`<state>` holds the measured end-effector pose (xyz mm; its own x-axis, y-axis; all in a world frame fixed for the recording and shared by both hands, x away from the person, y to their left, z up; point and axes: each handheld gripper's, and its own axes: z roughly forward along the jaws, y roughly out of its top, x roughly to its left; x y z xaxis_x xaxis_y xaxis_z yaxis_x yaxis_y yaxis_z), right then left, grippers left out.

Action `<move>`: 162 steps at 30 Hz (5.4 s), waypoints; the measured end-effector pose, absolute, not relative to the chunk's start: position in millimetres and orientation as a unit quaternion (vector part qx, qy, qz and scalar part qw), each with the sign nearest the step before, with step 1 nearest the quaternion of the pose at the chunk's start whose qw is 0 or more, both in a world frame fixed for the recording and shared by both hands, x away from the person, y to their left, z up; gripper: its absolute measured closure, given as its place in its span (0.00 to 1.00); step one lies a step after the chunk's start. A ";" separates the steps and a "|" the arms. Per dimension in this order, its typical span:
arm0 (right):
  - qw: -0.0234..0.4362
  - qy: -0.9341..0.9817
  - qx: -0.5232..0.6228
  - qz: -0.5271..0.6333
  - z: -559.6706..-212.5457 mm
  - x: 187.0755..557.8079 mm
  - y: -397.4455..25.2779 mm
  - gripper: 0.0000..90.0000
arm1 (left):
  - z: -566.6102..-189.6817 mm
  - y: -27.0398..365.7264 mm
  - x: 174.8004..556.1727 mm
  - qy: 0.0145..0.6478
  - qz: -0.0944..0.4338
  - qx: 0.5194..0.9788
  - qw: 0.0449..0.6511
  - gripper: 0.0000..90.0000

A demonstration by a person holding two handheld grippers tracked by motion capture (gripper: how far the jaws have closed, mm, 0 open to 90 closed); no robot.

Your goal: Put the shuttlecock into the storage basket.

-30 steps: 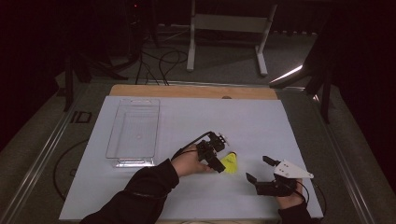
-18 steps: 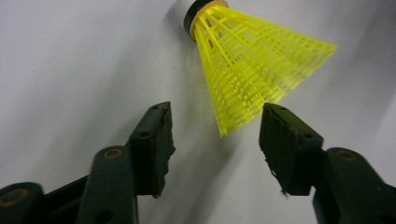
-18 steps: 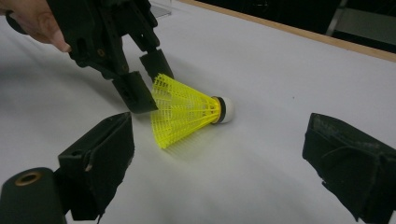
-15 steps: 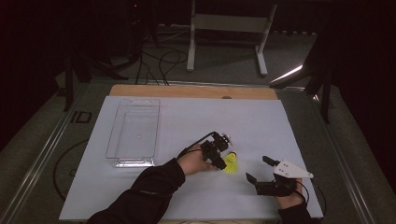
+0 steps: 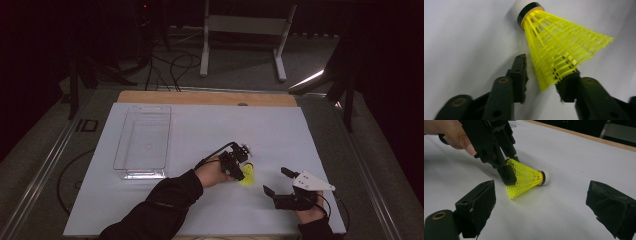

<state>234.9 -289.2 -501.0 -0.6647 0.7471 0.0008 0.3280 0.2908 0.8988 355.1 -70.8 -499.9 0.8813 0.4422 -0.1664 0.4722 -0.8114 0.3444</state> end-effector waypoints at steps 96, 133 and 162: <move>0.219 0.776 0.354 0.474 -502.3 236.3 -288.2 0.10 | -398.3 65.1 382.2 0.321 0.044 0.927 0.188 1.00; 0.220 0.775 0.360 0.470 -503.1 237.6 -288.4 0.10 | -379.3 178.6 398.0 0.455 0.104 0.863 0.192 1.00; 0.221 0.776 0.360 0.469 -503.3 237.7 -288.5 0.10 | -424.8 188.8 419.3 0.514 0.109 0.831 0.183 1.00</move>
